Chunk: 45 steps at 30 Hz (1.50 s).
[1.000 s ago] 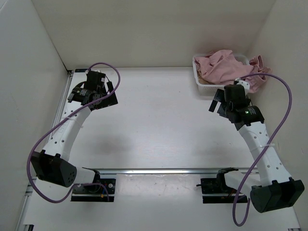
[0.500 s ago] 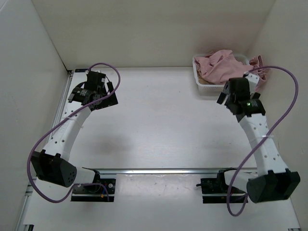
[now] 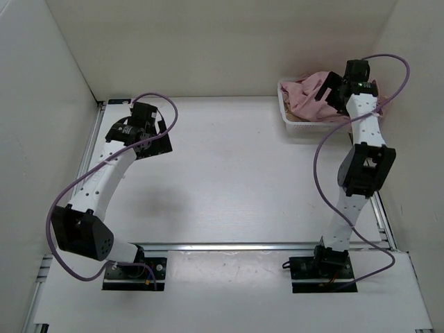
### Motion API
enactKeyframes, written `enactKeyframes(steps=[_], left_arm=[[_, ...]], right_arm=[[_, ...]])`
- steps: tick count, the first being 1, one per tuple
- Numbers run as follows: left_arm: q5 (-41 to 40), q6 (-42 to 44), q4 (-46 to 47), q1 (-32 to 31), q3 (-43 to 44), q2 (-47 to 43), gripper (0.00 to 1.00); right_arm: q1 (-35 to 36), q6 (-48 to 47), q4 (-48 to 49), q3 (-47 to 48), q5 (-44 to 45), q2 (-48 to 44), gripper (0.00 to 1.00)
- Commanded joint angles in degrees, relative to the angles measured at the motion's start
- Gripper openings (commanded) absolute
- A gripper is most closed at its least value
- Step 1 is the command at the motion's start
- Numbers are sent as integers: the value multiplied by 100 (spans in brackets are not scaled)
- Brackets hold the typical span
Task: Fold and stack the trousers
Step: Grab the trousers from the pile, then move the trousers to the center of the board
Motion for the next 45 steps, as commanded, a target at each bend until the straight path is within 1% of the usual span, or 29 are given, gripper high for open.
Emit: enactKeyframes(steps=[1,4,5,7,8,10,11,13,15,16,17,21,24,28,30,32,33,34,35,36,37,38,39,40,41,42,43,44,45], left_arm=[[-182,100,-31,-9,0,125,100],[-235,153,-31,-9,122,265,100],[-235,153,-31,-9,123,266,100],[-235,153,-31,-9,263,441,100],[-235,153,-83,-9,263,442,100],[-235,153,-84,-9,325,512,100],[-235,153,-84,-9,325,564,100],[-183,100,-84,-62,377,565,100],[-43,-23,-84,-62,377,626,100],[28,-23,-84,-62,430,626,100],[107,-23,-84,-62,430,696,100],[344,-225,48,-176,377,749,100],[459,-365,48,-176,316,680,100],[389,-489,-250,-176,509,626,100],[336,-542,-452,-176,728,574,100],[336,-612,-523,-176,834,398,100],[336,-673,-523,-115,904,311,100],[432,-673,-523,-10,905,127,100],[642,-673,-523,208,905,30,100],[722,-673,-523,332,966,-67,100],[784,-673,-602,455,1027,-233,100],[784,-673,-602,579,1028,-305,100],[837,-673,-672,806,1115,-375,100],[837,-613,-734,921,1185,-489,100],[889,-612,-734,1018,1186,-490,100],[890,-551,-734,1098,1264,-568,100],[942,-472,-786,1168,1265,-569,100],[1021,-410,-787,1221,1265,-569,100],[1083,-314,-787,1221,1265,-569,100]], right_arm=[[-29,-5,-37,1165,-535,795,100],[-29,73,-38,1826,-412,1437,89],[-29,135,-38,1960,-360,1577,83],[-29,187,-38,2319,-359,1956,78],[-29,188,-38,2408,-359,2113,68],[-29,188,-38,2471,-307,2167,54],[-29,188,49,2471,-307,2107,36],[24,136,103,2471,-254,1949,18],[24,57,103,2471,-184,1493,2],[24,-14,155,2392,-184,1291,0],[24,-14,225,2331,-419,836,0],[147,-268,305,2469,-973,-317,0],[498,-427,358,2690,-1396,-1100,0],[1401,-577,358,2770,-1528,-2022,0],[1771,-577,358,2639,-1528,-2287,0],[2395,-577,358,1903,-1232,-2812,0],[2911,-638,358,1543,-1073,-3007,0],[3177,-638,462,652,-854,-3418,0],[3432,-638,463,147,-652,-3631,0],[3913,-551,541,-363,-162,-3833,0],[4109,-420,542,-890,78,-4227,0],[4268,-53,681,-2018,202,-4422,0],[4504,194,752,-2586,203,-4581,0],[4567,414,823,-3540,20,-4774,2],[4620,712,823,-3898,-103,-4776,31],[4743,715,745,-4162,-174,-4776,52],[4744,794,596,-4313,-105,-4776,66],[4822,794,221,-4445,130,-4854,76],[4823,864,78,-4446,385,-4924,91]])
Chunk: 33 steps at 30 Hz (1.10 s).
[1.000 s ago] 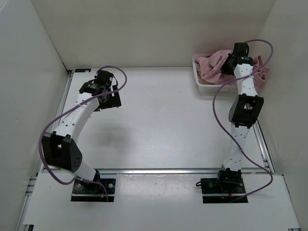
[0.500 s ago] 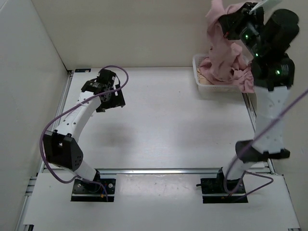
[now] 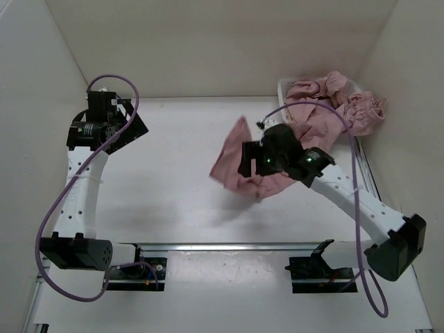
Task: Fold and stack the trousers
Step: Move the trousers to the center of the board
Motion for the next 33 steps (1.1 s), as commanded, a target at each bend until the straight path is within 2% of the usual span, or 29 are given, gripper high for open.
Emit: enactKeyframes(steps=[1,3,4,5,6,8,9,10,11,14,15,20,26,31,32,33], left_arm=[[479,379,-160,-26,137,-125,100],[647,460,-160,-184,24,-21,100],[726,460,-160,-429,-177,-20,100],[814,381,-81,-579,-344,41,100],[910,294,41,-746,-537,42,100],[964,-128,428,-1466,-1030,102,100],[964,-277,551,-1756,-1145,225,100],[964,-418,648,-2028,-1224,322,100],[964,-654,745,-2518,-1277,436,100],[825,-666,930,-3197,-1261,1103,100],[728,-665,930,-3322,-1182,1270,100],[507,-718,1035,-3674,-1181,2255,100],[454,-719,1167,-3745,-1128,3152,100],[586,-718,1282,-3745,-944,3513,98],[647,-718,1282,-3745,-857,3652,95],[648,-718,1282,-3745,-856,3715,87]], right_arm=[[-37,362,-546,-11,912,-679,96],[-686,257,-670,-12,1004,-918,98],[-976,187,-670,-12,1004,-1110,94],[-1284,99,-670,-12,943,-1173,87],[-1922,37,-670,-12,891,-1174,68],[-2575,-16,-670,-12,637,-1174,57],[-3223,-16,-670,-64,435,-939,52],[-3525,-77,-618,-64,207,-815,51],[-4024,-78,-513,-134,-265,-700,57],[-4746,-78,-91,-223,-656,-103,98],[-4880,-78,-20,-223,-657,299,100],[-5294,98,331,251,-657,1531,100],[-5295,98,525,1050,160,2849,100],[-5242,98,666,1561,-287,3589,84],[-5242,150,666,1622,-288,3807,81],[-5242,151,718,1736,-375,3905,78]])
